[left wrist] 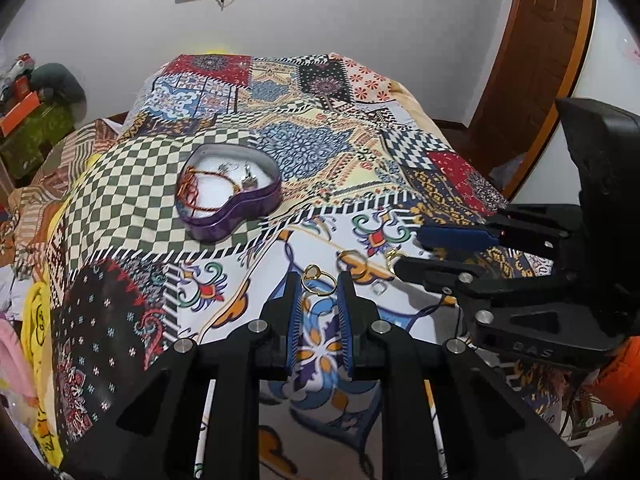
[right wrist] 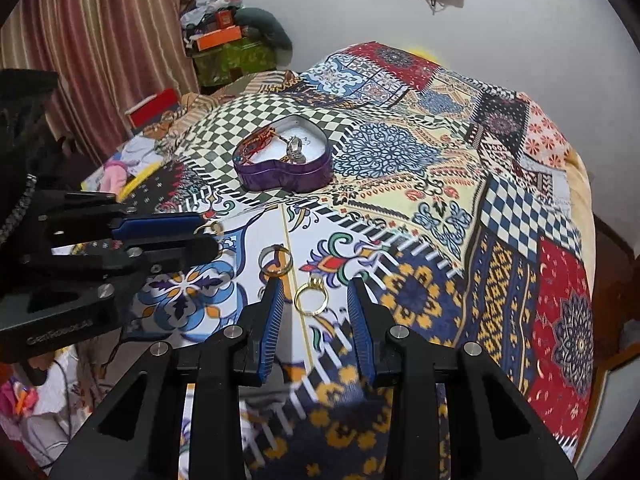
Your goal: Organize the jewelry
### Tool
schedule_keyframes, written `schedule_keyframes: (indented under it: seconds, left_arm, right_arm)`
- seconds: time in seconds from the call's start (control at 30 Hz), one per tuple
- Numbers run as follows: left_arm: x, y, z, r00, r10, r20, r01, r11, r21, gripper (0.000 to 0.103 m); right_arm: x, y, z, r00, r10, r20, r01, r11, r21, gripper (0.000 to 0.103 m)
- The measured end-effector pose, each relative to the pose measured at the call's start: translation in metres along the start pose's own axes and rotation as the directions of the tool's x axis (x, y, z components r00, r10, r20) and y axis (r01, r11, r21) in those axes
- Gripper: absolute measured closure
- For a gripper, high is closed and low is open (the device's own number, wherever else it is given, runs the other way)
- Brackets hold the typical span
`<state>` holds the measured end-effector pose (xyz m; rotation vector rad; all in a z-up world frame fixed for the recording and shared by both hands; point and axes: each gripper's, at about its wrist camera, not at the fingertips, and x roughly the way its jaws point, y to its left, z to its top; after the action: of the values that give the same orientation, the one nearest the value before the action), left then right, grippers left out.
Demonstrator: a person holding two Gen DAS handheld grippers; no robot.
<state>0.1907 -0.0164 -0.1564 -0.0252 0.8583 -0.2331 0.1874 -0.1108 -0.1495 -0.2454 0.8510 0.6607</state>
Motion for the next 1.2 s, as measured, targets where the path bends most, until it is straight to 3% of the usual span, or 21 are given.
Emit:
schedule_keyframes:
  seconds: [0.17,0.23,0.3,0.43,0.83,1.2]
  left_arm:
    - [0.001,0.006,-0.003,1.0,0.004,0.0,-0.004,1.0,-0.015,0.086]
    - [0.001,0.007,-0.003,1.0,0.003,0.002,-0.003,1.0,-0.018,0.086]
    - [0.001,0.008,-0.003,1.0,0.002,0.004,-0.002,1.0,-0.022,0.086]
    - [-0.001,0.009,-0.003,1.0,0.004,0.012,-0.004,1.0,-0.027,0.086]
    - [-0.013,0.015,-0.001,0.999,0.018,0.038,-0.016,0.999,-0.048,0.086]
    - [-0.022,0.023,-0.001,0.998,0.03,0.059,-0.026,0.998,-0.066,0.086]
  right_arm:
    - [0.013,0.001,0.006,0.999,-0.026,-0.032,0.025,1.0,-0.019,0.073]
    - [0.017,0.002,0.006,0.999,-0.028,-0.044,0.027,0.999,-0.031,0.078]
    - [0.018,0.001,0.005,0.999,-0.011,-0.05,0.01,1.0,-0.029,0.089]
    - [0.016,-0.003,0.007,0.999,-0.001,-0.045,0.001,1.0,-0.001,0.096]
    - [-0.01,-0.013,0.015,1.0,0.011,0.021,-0.012,0.998,0.064,0.096]
    - [-0.03,-0.008,0.028,0.995,0.007,0.095,-0.011,0.999,0.046,0.096]
